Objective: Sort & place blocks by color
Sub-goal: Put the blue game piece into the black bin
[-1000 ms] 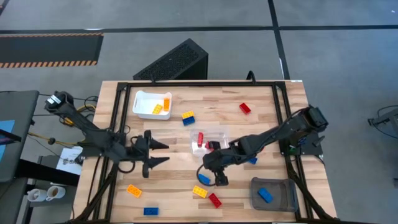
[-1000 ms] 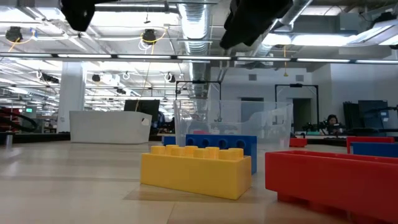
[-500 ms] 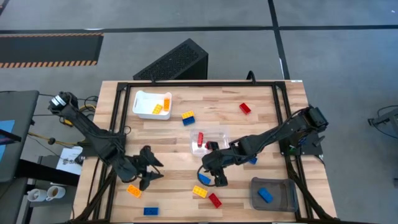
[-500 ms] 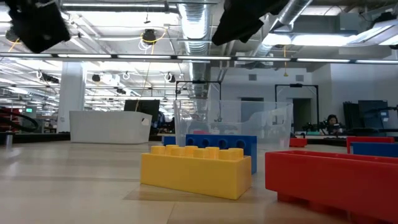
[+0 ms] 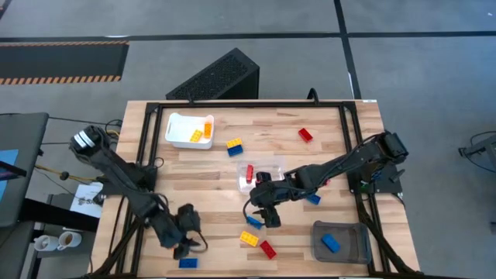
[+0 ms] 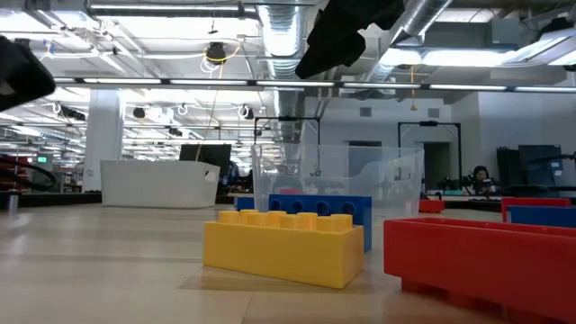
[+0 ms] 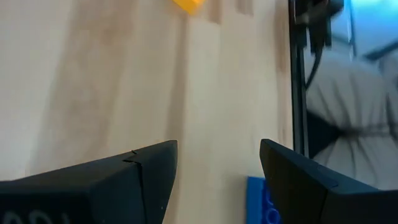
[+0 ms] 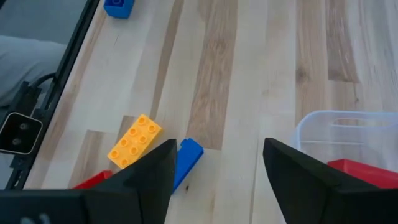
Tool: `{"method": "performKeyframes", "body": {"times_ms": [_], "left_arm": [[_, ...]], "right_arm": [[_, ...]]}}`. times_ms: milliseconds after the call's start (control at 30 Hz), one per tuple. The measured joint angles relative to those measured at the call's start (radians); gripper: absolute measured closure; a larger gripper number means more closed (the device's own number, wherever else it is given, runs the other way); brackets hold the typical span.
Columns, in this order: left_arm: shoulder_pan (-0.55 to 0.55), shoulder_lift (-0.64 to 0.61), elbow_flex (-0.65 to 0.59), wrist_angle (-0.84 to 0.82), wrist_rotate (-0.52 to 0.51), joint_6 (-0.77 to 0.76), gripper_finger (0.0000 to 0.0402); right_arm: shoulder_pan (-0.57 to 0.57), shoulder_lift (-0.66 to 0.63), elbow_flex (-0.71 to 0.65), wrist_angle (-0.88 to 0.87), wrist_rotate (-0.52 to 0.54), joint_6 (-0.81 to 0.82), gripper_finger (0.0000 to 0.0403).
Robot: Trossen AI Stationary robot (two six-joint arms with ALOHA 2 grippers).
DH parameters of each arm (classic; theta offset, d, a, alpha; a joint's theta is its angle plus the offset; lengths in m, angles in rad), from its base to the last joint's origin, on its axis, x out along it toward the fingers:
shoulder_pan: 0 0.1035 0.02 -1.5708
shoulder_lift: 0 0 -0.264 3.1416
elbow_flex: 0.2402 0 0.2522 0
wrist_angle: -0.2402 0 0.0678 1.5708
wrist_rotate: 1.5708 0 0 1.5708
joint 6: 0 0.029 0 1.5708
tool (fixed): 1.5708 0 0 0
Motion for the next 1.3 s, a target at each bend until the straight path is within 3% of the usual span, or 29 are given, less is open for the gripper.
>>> {"method": "performKeyframes", "body": {"times_ms": [267,400,700,1300], "left_arm": [[-0.045,0.229,0.345,-0.294,0.028,0.098,0.0189],[-0.069,0.291,0.431,-0.368,0.033,0.104,0.0189],[-0.123,0.313,0.440,-0.346,0.064,0.016,0.0184],[-0.217,0.394,0.436,-0.489,0.034,-0.125,0.0116]], "right_arm": [[-0.011,0.000,0.000,0.003,0.000,0.022,0.0142],[-0.007,0.000,0.000,0.004,0.000,0.030,0.0142],[0.014,0.000,0.000,0.010,-0.001,0.031,0.0142],[0.016,0.000,0.000,0.028,-0.001,0.039,0.0143]]}}
